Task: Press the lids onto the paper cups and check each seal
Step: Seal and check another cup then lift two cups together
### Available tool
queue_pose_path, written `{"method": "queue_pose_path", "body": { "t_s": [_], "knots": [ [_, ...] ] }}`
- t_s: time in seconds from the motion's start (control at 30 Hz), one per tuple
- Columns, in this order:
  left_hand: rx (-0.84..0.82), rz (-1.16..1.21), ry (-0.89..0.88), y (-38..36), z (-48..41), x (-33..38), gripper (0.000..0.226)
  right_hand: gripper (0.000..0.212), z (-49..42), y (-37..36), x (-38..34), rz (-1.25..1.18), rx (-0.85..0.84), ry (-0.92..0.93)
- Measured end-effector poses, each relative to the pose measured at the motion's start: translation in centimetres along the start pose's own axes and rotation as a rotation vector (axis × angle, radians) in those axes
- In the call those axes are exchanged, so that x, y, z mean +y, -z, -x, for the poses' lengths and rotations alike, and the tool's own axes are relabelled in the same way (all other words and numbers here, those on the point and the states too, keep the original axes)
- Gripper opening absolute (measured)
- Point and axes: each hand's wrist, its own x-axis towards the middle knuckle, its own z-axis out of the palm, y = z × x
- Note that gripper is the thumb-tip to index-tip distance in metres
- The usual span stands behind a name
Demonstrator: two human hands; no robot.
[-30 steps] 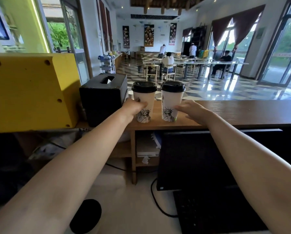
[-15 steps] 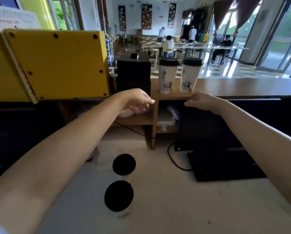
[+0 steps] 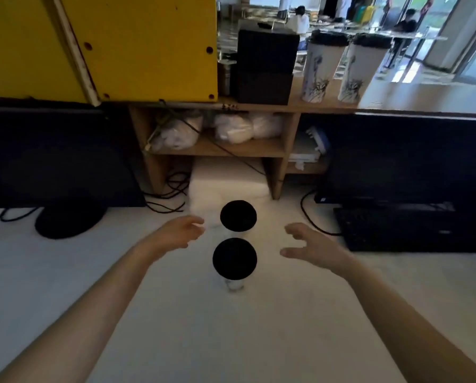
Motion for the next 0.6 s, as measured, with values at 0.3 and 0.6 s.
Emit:
{"method": "queue_pose_path", "body": {
  "t_s": [0.3, 0.6],
  "knots": [
    [-0.205, 0.151, -0.131, -7.8, 0.7, -6.8, 0.084, 0.069, -1.8, -9.8, 1.5, -0.220, -0.115, 0.081],
    [0.049, 0.426, -0.217, -10.9, 0.4, -7.9, 0.083, 0.059, -2.7, -13.0, 1.9, -0.363, 0.044, 0.145]
  ]
}}
